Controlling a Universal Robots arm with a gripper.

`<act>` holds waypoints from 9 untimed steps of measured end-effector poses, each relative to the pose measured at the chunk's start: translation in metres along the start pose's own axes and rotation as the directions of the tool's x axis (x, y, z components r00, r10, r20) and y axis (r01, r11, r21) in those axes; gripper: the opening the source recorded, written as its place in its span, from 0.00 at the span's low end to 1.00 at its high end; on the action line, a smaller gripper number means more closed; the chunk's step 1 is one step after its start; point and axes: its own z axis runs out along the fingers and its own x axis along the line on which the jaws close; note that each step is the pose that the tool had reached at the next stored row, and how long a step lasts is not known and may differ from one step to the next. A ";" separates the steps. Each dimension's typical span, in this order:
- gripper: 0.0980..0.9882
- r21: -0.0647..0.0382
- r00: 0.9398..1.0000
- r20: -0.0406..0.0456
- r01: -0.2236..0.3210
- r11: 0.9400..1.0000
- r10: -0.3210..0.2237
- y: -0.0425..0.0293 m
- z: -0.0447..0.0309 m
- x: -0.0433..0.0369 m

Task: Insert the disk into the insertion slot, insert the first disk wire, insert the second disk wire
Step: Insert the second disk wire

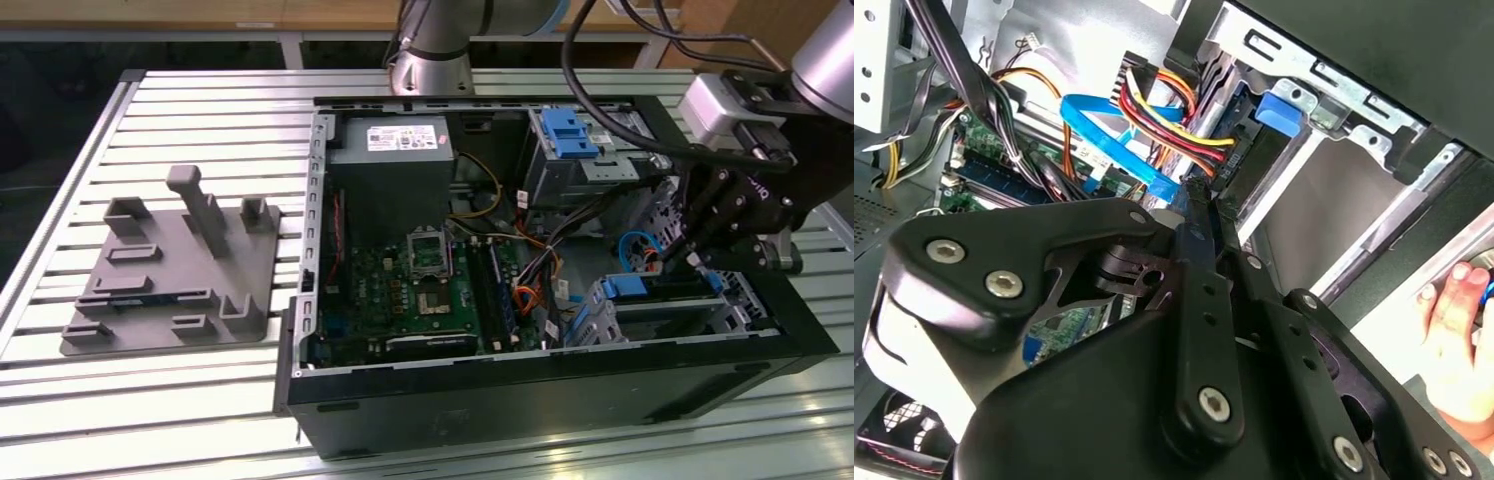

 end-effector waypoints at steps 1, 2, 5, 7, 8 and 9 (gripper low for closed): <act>0.07 0.000 1.000 0.000 0.000 1.000 0.000 -0.0001 0.0001 0.0001; 0.07 0.000 1.000 0.000 0.000 1.000 0.000 -0.0002 0.0003 0.0002; 0.07 0.000 1.000 0.000 0.000 1.000 0.000 -0.0003 0.0020 0.0003; 0.07 0.000 1.000 0.000 0.000 1.000 0.000 -0.0004 0.0032 0.0003; 0.07 0.000 1.000 0.000 0.000 1.000 0.000 -0.0005 0.0038 0.0003; 0.07 0.000 1.000 0.000 0.000 1.000 0.000 -0.0005 0.0042 0.0003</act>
